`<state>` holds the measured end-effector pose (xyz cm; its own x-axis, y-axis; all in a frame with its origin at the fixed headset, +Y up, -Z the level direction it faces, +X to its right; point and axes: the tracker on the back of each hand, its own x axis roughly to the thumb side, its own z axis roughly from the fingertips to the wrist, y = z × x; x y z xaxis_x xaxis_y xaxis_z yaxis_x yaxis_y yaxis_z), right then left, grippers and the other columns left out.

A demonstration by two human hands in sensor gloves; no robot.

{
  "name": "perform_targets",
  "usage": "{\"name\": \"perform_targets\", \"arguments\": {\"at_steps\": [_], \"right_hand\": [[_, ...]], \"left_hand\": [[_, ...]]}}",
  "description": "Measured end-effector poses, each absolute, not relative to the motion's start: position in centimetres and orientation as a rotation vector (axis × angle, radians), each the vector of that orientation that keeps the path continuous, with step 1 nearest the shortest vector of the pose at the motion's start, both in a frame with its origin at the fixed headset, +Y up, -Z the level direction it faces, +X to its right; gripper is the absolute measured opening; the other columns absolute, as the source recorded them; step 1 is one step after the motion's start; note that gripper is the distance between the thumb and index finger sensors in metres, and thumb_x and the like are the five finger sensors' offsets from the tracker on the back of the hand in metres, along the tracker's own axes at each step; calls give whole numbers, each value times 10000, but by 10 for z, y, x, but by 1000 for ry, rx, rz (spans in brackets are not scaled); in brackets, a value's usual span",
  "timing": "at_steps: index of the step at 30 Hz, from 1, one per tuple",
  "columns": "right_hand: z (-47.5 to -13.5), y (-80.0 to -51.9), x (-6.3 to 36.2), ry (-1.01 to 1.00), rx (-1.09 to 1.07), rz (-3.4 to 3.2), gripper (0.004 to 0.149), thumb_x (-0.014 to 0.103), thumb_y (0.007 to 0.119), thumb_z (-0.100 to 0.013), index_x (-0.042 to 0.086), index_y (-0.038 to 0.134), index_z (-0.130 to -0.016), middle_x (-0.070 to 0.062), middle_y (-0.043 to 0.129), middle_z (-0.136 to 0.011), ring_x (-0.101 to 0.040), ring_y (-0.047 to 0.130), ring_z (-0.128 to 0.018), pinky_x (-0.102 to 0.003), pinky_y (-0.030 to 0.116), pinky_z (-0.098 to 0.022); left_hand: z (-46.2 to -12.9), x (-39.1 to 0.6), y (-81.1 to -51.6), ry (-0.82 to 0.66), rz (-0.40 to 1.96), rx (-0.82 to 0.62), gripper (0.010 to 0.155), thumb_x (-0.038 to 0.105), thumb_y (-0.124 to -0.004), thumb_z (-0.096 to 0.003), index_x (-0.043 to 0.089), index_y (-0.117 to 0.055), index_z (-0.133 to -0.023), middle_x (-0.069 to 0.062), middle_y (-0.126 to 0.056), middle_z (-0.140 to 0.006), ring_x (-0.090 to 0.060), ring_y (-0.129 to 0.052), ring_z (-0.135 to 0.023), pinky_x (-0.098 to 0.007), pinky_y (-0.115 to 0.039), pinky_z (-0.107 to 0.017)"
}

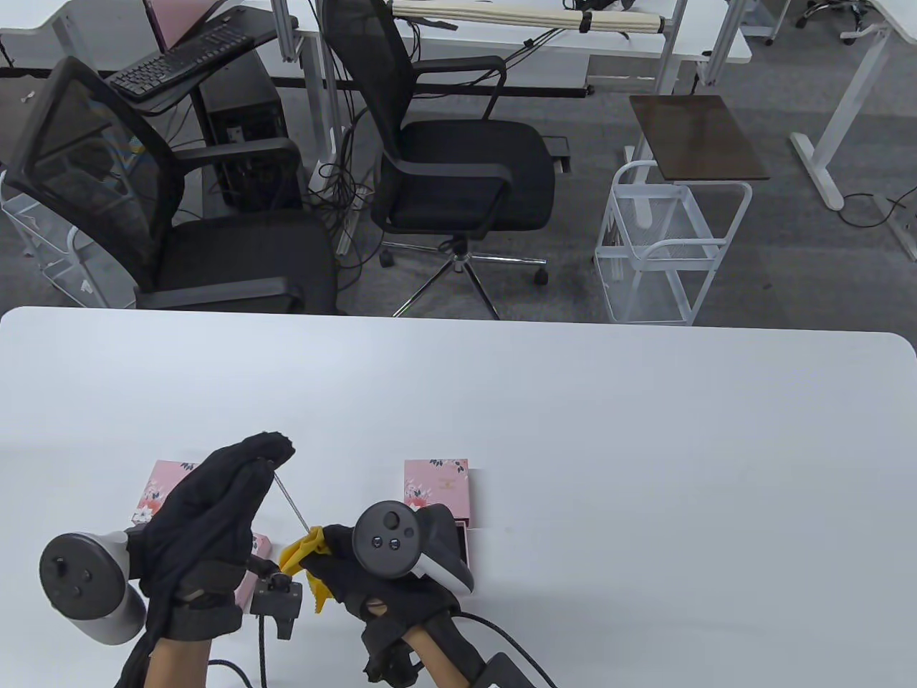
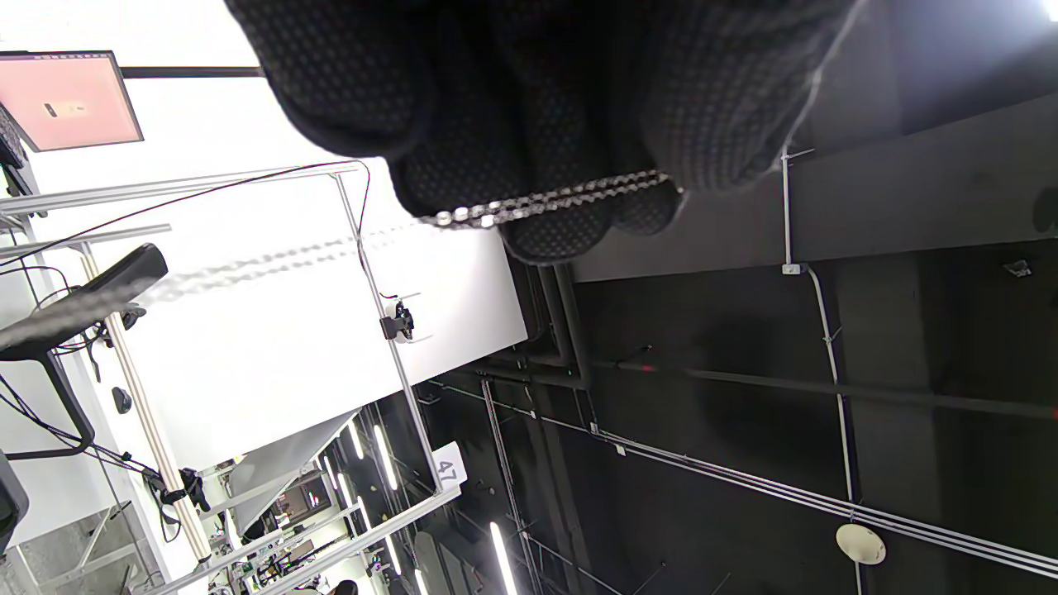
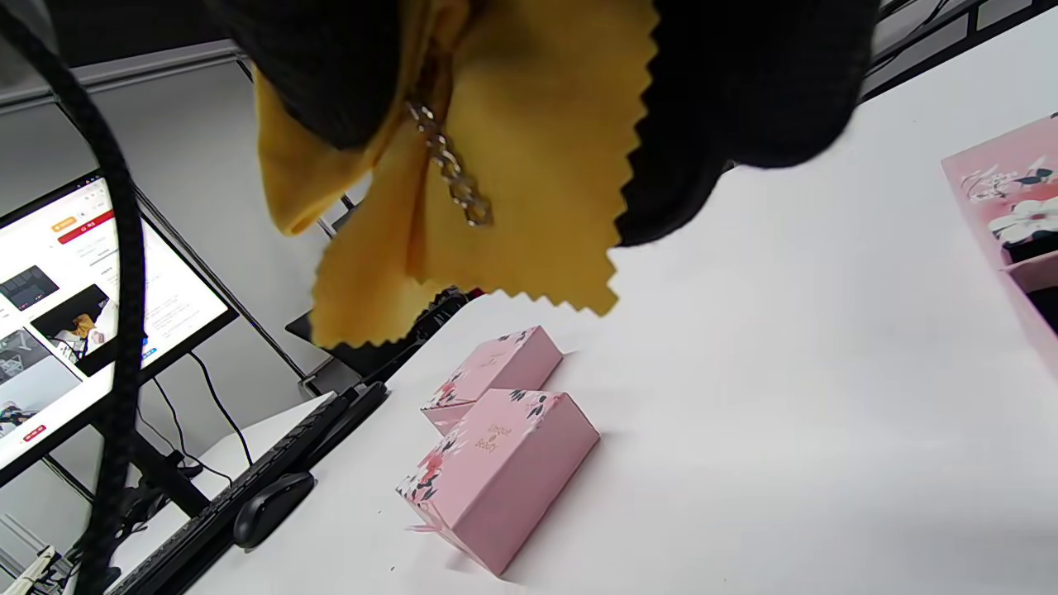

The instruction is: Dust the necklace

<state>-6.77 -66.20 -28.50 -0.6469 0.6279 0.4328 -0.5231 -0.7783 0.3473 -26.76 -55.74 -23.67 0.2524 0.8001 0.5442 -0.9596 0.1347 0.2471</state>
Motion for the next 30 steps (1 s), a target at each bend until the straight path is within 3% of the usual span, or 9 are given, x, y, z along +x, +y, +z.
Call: {"name": "perform_targets", "arguments": {"at_steps": [7,13,30], "right_hand": [[-285,-664,-71,290,768,2406,425,320,759,-652,60,731,-987,-178,917,-816,-421,910,-655,-528,759,-539],[-284,-668,-72,311,766,2402,414,374,758,-650,80,775,-942,-152,946,-756,-407,928,-611,-521,770,-523],[-282,-696,-92,439,837,2645,421,340,795,-636,77,761,-963,-157,938,-781,-402,926,-627,-515,770,-530]], "left_hand": [[-237,-268,-557,-304,1312,612,363,463,-855,-558,303,-924,-877,3,-1020,-852,-223,-942,-771,-426,-825,-563],[-236,-267,-556,-300,1294,614,362,463,-857,-558,305,-923,-877,5,-1018,-854,-223,-941,-773,-425,-825,-564],[-235,-272,-555,-294,1325,629,364,468,-851,-561,307,-920,-880,8,-1016,-857,-222,-938,-776,-425,-823,-566]]}}
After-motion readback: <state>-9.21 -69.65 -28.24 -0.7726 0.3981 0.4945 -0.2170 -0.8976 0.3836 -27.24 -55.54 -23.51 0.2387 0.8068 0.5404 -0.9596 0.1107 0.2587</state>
